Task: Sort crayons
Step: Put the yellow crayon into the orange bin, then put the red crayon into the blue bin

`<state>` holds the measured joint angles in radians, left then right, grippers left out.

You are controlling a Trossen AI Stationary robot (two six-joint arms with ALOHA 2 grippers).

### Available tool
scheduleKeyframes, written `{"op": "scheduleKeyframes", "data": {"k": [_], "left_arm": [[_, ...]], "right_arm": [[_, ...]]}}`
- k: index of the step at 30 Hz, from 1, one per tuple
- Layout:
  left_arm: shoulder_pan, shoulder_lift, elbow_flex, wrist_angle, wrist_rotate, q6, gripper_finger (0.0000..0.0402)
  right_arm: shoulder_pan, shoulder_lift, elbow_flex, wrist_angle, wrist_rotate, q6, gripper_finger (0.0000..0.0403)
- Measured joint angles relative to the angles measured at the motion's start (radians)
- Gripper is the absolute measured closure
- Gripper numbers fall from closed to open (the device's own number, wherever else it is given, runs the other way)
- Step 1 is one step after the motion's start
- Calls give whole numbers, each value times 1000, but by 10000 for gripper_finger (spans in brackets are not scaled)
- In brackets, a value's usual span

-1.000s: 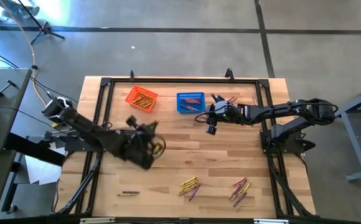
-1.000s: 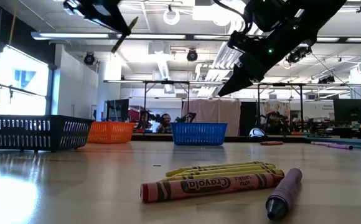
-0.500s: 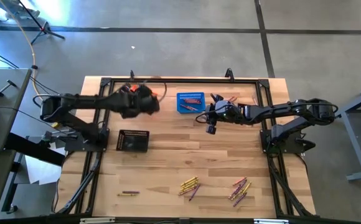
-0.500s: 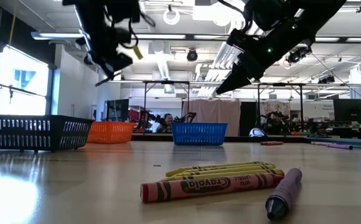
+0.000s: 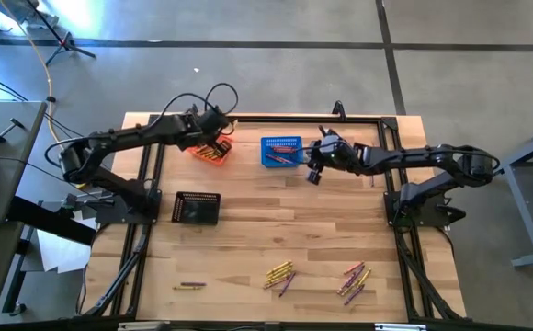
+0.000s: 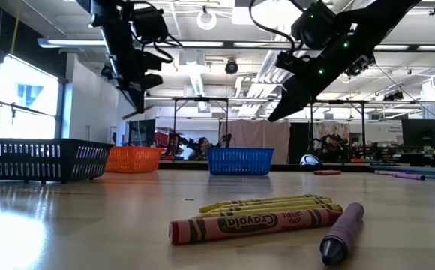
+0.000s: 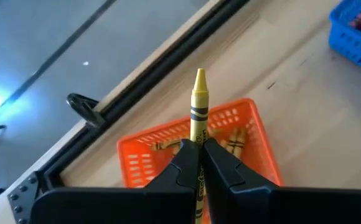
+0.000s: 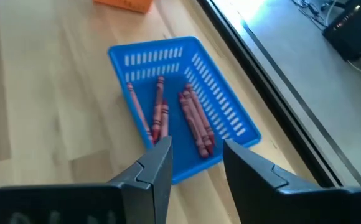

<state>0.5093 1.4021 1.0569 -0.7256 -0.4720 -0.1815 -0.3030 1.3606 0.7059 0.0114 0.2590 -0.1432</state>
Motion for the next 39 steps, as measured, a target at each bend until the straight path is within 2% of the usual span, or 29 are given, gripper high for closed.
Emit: {"op": "scheduleKeyframes", "data": {"k": [4,13,22,28,35,39], "left_arm": [[44,0,-18,25,10,-8,401],[100,0,-158,130,85,-101,398],[90,0,-178,133,152,-112,338],[91,0,-178,135,316,-106,310],[86,0,-177,225,517,-131,316],[69,0,-166,301,573,-123,322]], "right_arm": [[-25,0,0,0,0,-20,275],[-79,0,0,-14,0,-23,275],[-120,0,0,-71,0,-15,275],[-123,0,0,-61,0,-15,275],[-137,-2,44,-55,7,-15,275],[-162,-3,118,-56,46,-64,275]]}}
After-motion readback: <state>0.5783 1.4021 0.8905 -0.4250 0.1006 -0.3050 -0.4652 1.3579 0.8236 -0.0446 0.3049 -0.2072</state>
